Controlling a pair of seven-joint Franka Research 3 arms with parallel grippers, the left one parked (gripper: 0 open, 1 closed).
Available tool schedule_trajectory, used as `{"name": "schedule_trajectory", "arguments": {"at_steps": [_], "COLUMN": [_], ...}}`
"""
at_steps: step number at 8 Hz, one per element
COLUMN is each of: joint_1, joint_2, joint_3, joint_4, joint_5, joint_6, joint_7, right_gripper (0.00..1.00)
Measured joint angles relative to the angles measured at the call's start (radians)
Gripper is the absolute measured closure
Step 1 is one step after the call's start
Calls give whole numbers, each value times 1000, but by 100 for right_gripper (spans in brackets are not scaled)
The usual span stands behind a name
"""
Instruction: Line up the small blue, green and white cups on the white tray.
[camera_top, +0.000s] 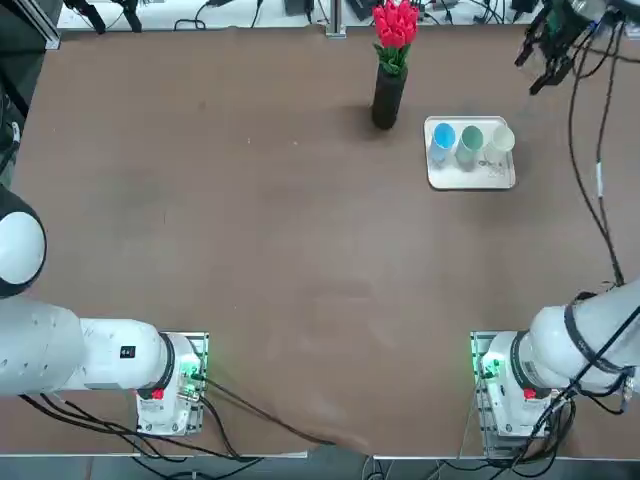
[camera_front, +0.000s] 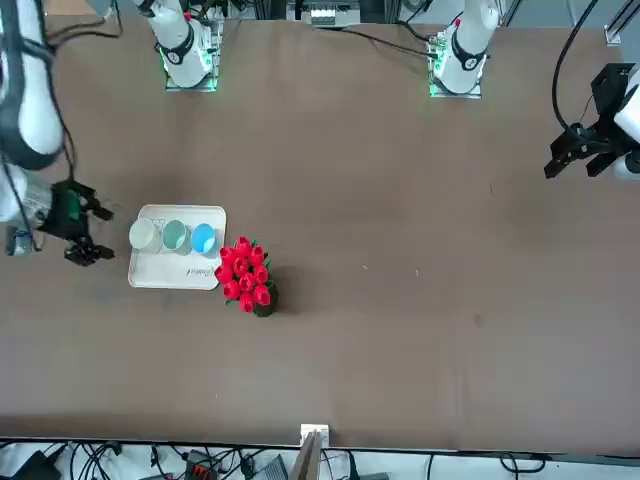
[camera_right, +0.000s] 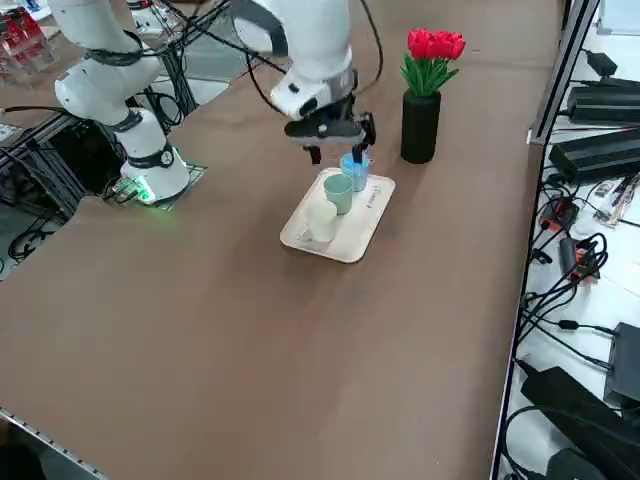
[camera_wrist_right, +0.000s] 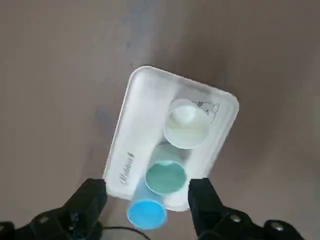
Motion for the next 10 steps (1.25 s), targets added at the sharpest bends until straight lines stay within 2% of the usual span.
{"name": "schedule_trajectory", "arguments": {"at_steps": [3, 5, 7, 10], "joint_1": [-1, 11, 46, 158], "joint_2": [1, -2, -36, -121], "joint_3": [-4, 0, -1, -26], "joint_4": [165, 234, 254, 208], "joint_5": [-87, -99, -110, -167], "joint_6": [-169, -243, -282, -302], "joint_7": [-450, -688, -902, -1006], "right_gripper": [0, 0, 0, 0]}}
